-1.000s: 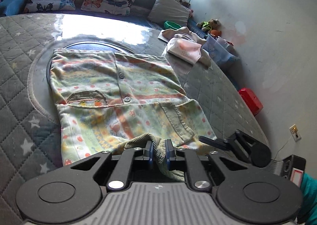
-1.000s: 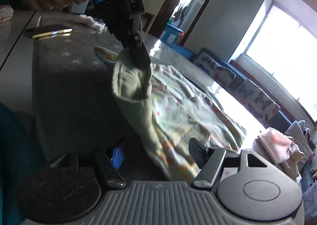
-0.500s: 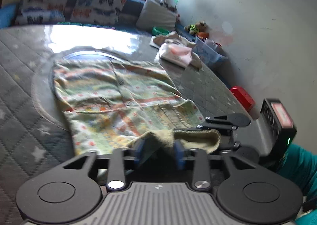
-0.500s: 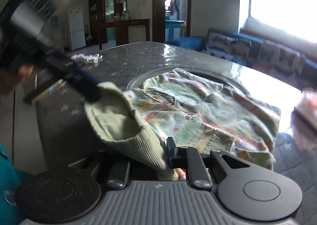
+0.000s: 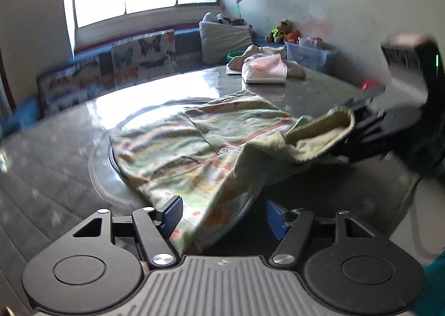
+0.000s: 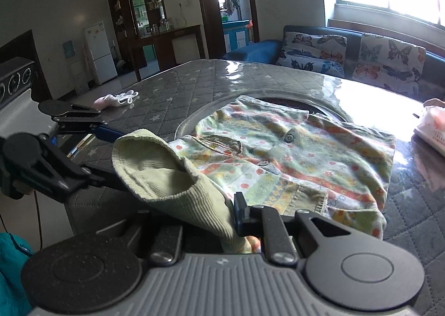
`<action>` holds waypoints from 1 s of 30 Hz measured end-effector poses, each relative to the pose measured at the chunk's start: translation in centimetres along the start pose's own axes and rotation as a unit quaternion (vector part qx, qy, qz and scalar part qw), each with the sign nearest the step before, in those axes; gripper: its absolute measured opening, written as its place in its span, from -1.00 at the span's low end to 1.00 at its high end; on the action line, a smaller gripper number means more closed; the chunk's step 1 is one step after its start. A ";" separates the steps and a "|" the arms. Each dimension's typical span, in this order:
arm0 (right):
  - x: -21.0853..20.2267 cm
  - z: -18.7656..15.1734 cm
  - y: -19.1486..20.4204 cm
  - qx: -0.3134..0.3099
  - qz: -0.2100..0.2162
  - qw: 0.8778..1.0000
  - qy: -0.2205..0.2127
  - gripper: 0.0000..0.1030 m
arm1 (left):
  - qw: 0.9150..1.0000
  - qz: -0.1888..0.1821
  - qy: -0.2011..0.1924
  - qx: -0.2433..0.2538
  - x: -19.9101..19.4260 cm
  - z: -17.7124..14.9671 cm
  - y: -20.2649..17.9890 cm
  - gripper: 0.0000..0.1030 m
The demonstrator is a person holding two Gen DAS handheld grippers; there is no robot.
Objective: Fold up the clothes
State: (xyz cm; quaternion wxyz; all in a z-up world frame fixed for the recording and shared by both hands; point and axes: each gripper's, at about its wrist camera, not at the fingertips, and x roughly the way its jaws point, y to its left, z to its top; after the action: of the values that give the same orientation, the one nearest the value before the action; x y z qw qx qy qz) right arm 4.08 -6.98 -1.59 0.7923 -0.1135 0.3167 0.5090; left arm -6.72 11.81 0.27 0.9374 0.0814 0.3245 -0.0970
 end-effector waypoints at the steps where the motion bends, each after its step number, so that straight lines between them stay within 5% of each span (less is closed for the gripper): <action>1: 0.0 0.0 0.0 0.000 -0.001 1.000 0.001 -0.71 | 1.000 0.002 -0.001 0.016 0.3 -0.1 -0.2 0.18; 6: -0.2 0.0 -0.1 0.000 -0.004 1.000 0.001 -0.71 | 0.995 0.023 -0.001 0.095 1.4 -0.9 -0.9 -0.23; 11: 0.0 -0.4 0.3 -0.016 -0.007 1.000 0.004 -0.69 | 0.994 0.020 0.006 0.106 1.7 -1.1 -0.6 -0.78; 14: 0.1 -1.0 0.7 -0.031 -0.013 0.999 0.008 -0.61 | 0.995 0.014 0.008 0.100 1.6 -1.2 -0.3 -0.84; 20: -0.5 -2.5 1.3 -0.040 -0.009 0.999 0.006 -0.78 | 0.997 0.001 0.005 0.082 0.5 -1.1 -0.1 -0.86; 30: -5.9 -2.7 4.2 -0.065 0.028 0.998 0.002 -0.84 | 0.998 -0.052 -0.003 0.045 -5.2 -1.1 -0.5 -0.86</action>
State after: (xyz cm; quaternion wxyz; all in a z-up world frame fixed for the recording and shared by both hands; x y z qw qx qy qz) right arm -2.28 -10.79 0.56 0.7684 -0.1565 0.2875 0.5499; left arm -11.53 12.20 2.58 0.9273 0.1064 0.3210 -0.1606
